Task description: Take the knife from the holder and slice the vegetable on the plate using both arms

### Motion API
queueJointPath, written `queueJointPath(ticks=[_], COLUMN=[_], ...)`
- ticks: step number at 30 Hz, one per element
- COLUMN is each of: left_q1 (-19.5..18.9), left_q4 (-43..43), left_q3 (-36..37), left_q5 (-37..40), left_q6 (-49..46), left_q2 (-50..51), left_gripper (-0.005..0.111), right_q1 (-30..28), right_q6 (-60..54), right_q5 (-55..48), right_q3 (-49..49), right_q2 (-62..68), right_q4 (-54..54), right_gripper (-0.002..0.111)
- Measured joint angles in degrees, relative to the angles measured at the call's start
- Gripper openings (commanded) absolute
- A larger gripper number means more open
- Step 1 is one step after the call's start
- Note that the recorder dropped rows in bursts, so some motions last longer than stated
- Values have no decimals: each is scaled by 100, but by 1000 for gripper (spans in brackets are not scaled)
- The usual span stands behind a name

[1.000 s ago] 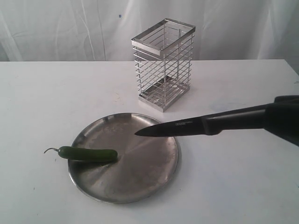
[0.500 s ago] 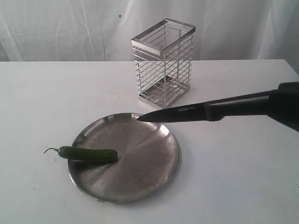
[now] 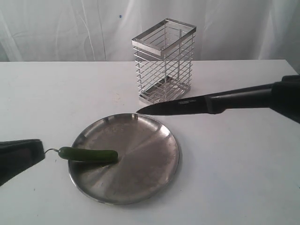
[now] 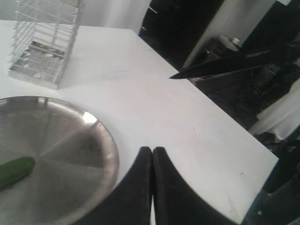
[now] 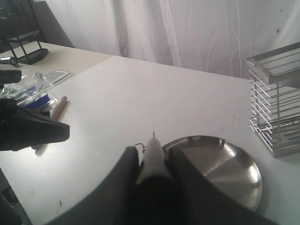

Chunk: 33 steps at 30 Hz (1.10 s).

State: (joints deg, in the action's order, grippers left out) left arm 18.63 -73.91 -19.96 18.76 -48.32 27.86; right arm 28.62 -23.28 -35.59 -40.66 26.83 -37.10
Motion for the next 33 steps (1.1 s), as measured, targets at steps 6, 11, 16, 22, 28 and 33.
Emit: queueJointPath(ticks=[6,11,16,22,28,33], left_q1=[0,3,26,360,620,635], left_q4=[-2208,-2421,-2473,-2473,-2473,-2483], left_q3=[-135,-525,-1031,-1482,-1815,-2012], left_q5=[777,1014,1275,1275,1041,758], left_q6=[-2880,-3555,-3985,-4456,-4632,-4767], left_q2=[1377,2471,3119,3856,4466,4807], left_gripper=[0,0,0,0,0,0], right_q1=[0,0,13,173,272,272], right_q6=[0,-25,-140,-1401,-1929,-1971], right_q5=[133,490,949,1468,1694,1736], right_q3=[0,0,0,0,0,0], right_q2=[190,568,1179,1791,2120,2146], right_q4=[-41,-132,-290,-1505,-2015,-2119], right_gripper=[0,0,0,0,0,0])
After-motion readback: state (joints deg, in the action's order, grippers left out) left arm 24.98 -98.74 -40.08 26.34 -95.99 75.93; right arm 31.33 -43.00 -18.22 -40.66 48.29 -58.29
